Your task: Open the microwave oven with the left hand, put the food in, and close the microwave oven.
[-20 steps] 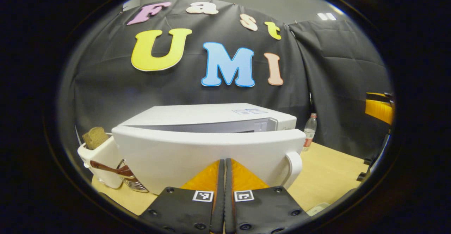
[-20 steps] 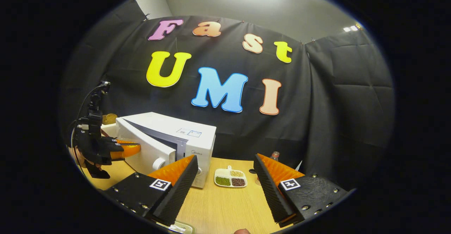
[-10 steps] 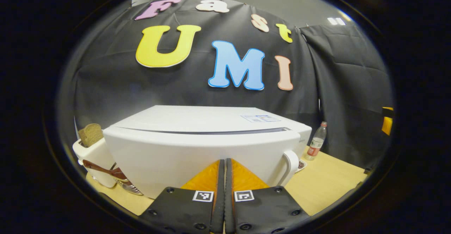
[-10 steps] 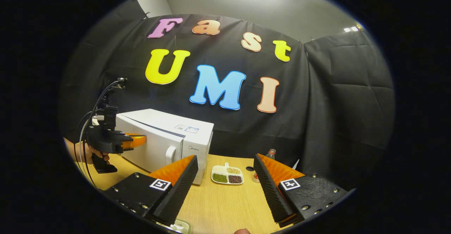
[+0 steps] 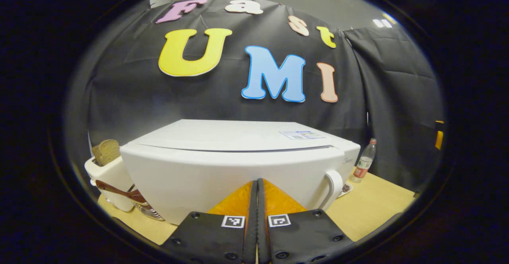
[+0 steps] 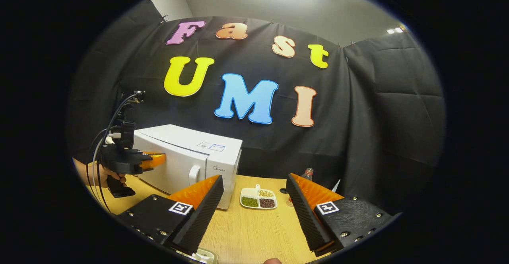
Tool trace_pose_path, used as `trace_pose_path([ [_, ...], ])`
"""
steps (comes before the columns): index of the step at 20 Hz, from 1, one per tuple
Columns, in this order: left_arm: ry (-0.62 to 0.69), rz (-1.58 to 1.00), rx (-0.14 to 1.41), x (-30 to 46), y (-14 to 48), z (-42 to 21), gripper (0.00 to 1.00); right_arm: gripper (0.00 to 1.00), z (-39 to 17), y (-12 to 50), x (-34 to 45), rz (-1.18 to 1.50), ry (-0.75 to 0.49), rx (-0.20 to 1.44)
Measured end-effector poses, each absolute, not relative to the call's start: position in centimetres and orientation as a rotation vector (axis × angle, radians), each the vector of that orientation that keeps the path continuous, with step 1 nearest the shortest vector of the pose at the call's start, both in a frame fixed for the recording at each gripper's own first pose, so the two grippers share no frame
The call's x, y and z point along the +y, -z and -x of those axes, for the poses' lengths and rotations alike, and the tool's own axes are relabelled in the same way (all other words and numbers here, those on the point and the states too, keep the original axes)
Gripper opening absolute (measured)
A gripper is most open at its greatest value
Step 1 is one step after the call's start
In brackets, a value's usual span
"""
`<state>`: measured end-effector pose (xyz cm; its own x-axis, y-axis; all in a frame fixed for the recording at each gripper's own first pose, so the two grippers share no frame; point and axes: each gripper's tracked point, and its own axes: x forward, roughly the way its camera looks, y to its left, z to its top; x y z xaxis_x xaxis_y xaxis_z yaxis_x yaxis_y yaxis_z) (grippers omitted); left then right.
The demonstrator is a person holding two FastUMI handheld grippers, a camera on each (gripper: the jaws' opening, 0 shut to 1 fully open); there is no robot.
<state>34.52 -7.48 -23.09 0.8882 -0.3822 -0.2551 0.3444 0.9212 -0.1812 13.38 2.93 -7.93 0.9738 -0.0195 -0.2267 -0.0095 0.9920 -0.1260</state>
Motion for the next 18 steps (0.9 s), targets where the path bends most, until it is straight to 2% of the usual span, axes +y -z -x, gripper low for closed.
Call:
trace_pose_path([
  [1, 0.368, 0.121, 0.283, -7.6, 22.9, -35.1, 0.07, 0.97, -13.2, 7.7, 3.2, 0.122, -0.006, 0.222],
  [2, 0.357, 0.117, 0.348, -7.7, 24.3, -34.6, 0.1, 0.97, -13.0, 7.7, 3.2, 0.122, -0.018, 0.219],
  [3, 0.344, 0.122, 0.33, -7.8, 23.7, -34.8, 0.11, 0.97, -12.8, 7.7, 3.4, 0.123, -0.036, 0.218],
  [4, 0.325, 0.111, 0.33, -7.8, 23.1, -35.0, 0.07, 0.97, -12.4, 7.6, 3.5, 0.124, -0.052, 0.214],
  [7, 0.275, 0.064, 0.31, -7.3, 21.1, -34.1, 0.08, 0.97, -11.3, 6.6, 3.0, 0.113, -0.07, 0.196],
  [18, 0.157, 0.1, 0.174, -4.5, 10.4, -20.2, 0.09, 0.97, -6.1, 5.1, -0.7, 0.057, -0.098, 0.156],
])
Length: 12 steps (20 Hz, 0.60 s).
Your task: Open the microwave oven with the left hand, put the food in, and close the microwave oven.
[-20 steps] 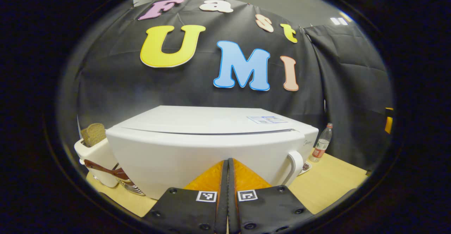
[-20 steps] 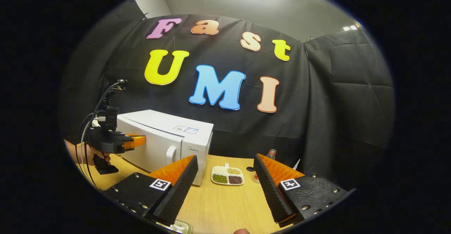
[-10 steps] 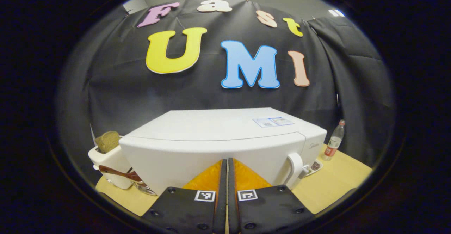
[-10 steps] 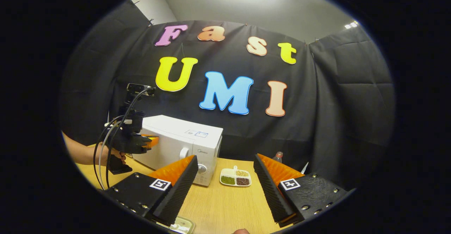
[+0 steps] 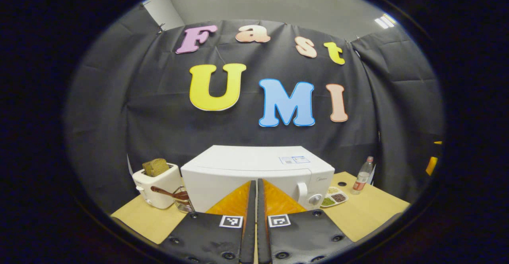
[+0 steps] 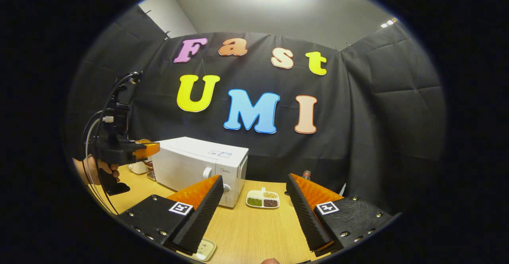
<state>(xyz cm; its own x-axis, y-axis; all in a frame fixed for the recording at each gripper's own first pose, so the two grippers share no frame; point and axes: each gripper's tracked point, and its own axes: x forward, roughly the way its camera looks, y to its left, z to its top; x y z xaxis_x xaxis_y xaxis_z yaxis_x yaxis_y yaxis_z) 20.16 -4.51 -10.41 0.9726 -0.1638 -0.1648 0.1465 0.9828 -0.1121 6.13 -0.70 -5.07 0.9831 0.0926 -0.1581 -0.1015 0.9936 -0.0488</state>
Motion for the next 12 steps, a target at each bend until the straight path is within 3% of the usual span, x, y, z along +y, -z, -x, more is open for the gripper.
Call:
trace_pose_path([
  [12, 0.165, 0.069, 0.071, -5.8, 3.2, -6.7, 0.09, 0.97, -1.4, 2.9, -0.5, 0.017, -0.106, 0.082],
])
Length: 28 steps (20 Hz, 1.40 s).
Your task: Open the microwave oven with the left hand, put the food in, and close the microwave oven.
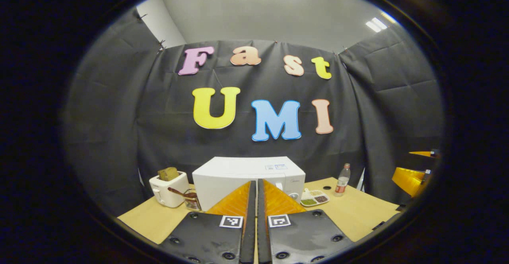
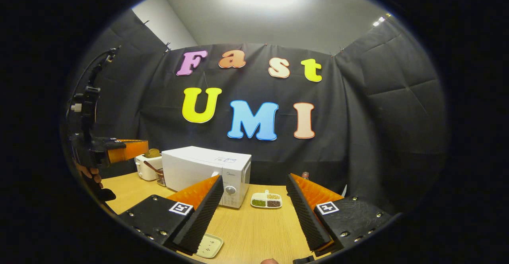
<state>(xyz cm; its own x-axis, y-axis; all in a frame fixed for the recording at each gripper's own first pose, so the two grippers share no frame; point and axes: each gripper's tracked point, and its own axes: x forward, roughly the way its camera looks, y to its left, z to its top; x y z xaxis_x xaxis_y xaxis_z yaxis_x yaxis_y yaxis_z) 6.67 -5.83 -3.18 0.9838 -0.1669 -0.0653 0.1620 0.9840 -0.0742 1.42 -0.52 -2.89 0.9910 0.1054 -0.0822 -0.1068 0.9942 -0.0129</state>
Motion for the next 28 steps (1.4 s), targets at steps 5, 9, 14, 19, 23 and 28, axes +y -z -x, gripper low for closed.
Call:
trace_pose_path([
  [5, 0.146, 0.034, 0.044, -4.1, 2.0, -3.0, 0.09, 0.97, -0.5, 2.4, 0.9, 0.011, -0.098, 0.07],
  [9, 0.151, 0.022, 0.048, -3.1, 2.3, -0.6, 0.14, 0.97, 0.5, 1.6, 1.5, 0.01, -0.077, 0.05],
  [14, 0.169, 0.058, 0.06, -2.5, 2.7, 0.6, 0.71, 0.97, 1.8, 1.3, 2.3, 0.012, -0.071, 0.05],
  [19, 0.171, 0.065, 0.031, -1.8, 2.0, 0.9, 0.92, 0.97, 2.8, 1.7, 3.1, 0.012, -0.066, 0.068],
  [23, 0.145, 0.054, 0.007, -0.5, 1.3, 1.1, 0.98, 0.97, 3.1, 2.0, 3.5, 0.01, -0.063, 0.076],
  [28, 0.119, 0.061, 0.014, 0.8, 1.8, 1.1, 0.98, 0.97, 2.9, 1.7, 4.3, 0.009, -0.073, 0.076],
])
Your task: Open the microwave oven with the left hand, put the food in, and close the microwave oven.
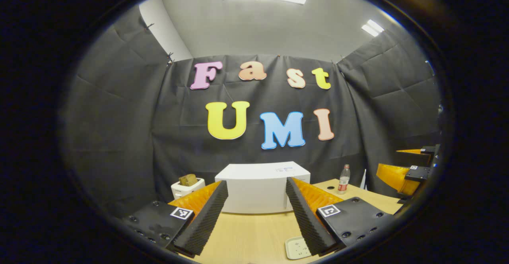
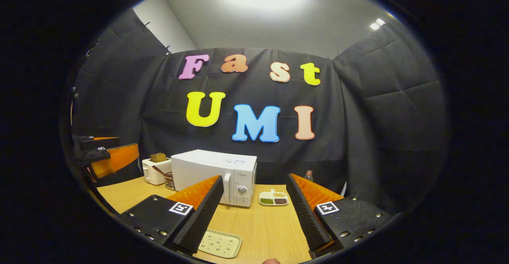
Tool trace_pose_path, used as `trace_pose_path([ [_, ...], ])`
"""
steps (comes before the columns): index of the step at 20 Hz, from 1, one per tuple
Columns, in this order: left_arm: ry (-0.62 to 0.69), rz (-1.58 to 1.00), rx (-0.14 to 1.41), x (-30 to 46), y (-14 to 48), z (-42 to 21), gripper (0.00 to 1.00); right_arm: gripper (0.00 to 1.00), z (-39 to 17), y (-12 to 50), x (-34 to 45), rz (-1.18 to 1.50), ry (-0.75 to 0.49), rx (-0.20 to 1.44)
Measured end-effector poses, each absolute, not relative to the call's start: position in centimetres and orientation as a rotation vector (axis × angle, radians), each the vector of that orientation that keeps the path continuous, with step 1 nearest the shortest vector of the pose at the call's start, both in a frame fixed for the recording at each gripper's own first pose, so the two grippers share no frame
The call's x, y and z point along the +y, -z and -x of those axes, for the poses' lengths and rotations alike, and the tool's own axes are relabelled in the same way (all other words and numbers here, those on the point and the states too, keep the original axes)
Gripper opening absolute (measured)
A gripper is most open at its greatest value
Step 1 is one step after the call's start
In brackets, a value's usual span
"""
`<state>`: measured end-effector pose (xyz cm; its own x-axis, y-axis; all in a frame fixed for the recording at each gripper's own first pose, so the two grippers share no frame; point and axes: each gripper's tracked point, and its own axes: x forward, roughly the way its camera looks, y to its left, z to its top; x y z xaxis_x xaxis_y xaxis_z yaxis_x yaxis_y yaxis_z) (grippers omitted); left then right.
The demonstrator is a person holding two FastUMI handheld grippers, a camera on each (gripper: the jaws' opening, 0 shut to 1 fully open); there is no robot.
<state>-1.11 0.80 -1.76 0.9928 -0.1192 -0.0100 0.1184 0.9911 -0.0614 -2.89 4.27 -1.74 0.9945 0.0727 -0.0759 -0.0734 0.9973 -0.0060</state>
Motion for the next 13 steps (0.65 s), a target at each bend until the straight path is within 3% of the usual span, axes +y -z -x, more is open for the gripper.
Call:
trace_pose_path([
  [13, 0.077, 0.049, -0.026, 3.2, 0.2, 0.4, 0.98, 0.97, 1.5, -0.9, 4.2, 0.028, -0.076, 0.021],
])
